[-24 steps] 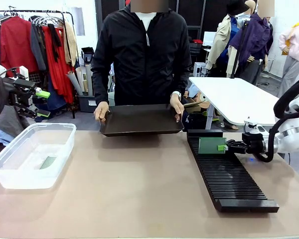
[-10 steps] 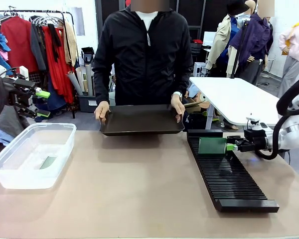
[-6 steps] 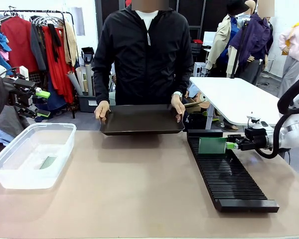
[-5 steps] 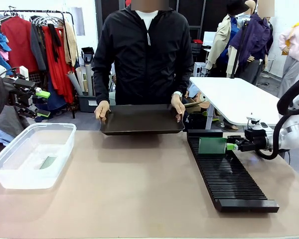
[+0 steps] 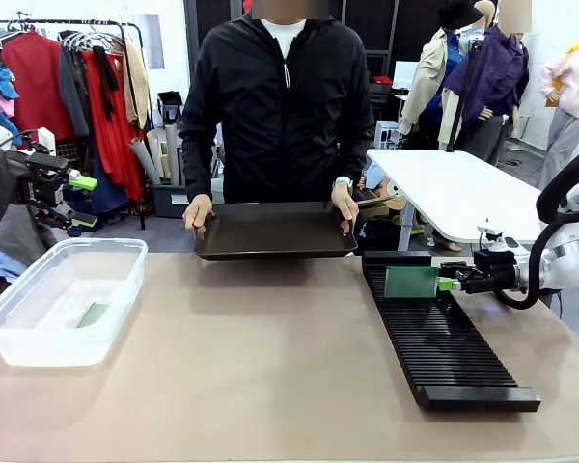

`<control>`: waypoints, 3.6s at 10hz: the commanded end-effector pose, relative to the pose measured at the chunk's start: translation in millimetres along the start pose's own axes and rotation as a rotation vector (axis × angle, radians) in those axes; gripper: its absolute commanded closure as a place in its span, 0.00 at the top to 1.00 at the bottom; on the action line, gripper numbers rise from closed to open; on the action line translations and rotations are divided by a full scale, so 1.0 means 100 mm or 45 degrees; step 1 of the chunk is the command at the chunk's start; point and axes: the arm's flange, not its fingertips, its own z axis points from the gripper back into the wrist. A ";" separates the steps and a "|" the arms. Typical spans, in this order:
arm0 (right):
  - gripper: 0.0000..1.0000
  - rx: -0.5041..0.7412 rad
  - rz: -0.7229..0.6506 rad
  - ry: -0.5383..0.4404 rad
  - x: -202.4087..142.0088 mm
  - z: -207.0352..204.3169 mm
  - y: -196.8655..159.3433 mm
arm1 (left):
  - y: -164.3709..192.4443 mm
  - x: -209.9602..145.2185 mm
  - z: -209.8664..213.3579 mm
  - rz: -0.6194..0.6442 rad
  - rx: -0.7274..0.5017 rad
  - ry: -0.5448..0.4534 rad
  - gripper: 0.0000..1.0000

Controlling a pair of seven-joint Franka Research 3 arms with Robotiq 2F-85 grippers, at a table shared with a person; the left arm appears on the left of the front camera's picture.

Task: Sort PCBs into racks and boxes based on the side picked up.
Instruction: If the short side of the Blank PCB is picked up, insert it into the PCB Rack ; if the long side is picked up, place it in the Organizing box.

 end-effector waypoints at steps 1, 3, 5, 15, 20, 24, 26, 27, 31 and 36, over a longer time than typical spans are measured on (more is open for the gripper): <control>1.00 0.002 0.011 0.004 0.04 -0.01 0.01 | -0.02 0.01 0.01 0.001 0.002 -0.002 1.00; 1.00 0.002 0.011 0.004 0.04 -0.01 0.01 | -0.02 0.01 0.01 0.001 0.002 -0.002 1.00; 1.00 0.002 0.011 0.004 0.04 -0.01 0.01 | -0.02 0.01 0.01 0.001 0.002 -0.002 1.00; 1.00 -0.226 -0.036 0.110 0.99 -0.02 0.16 | -0.02 0.01 0.01 0.001 0.002 -0.002 1.00; 1.00 -0.426 -0.392 0.040 1.69 0.04 0.66 | -0.02 0.01 0.01 0.001 0.002 -0.002 1.00; 1.00 -0.208 -0.767 -0.014 1.81 -0.03 1.13 | -0.02 0.01 0.01 0.001 0.002 -0.002 1.00; 1.00 -0.118 -0.838 -0.039 1.80 -0.09 1.37 | -0.02 0.01 0.01 0.001 0.002 -0.002 1.00; 1.00 -0.111 -0.852 -0.066 1.80 -0.06 1.47 | -0.02 0.01 0.01 0.001 0.002 -0.002 1.00; 1.00 -0.056 -0.793 -0.094 1.75 -0.18 1.85 | -0.02 0.01 0.01 0.001 0.002 -0.002 1.00; 1.00 -0.078 -0.821 -0.053 1.74 -0.13 1.67 | -0.02 0.01 0.01 0.001 0.002 -0.002 1.00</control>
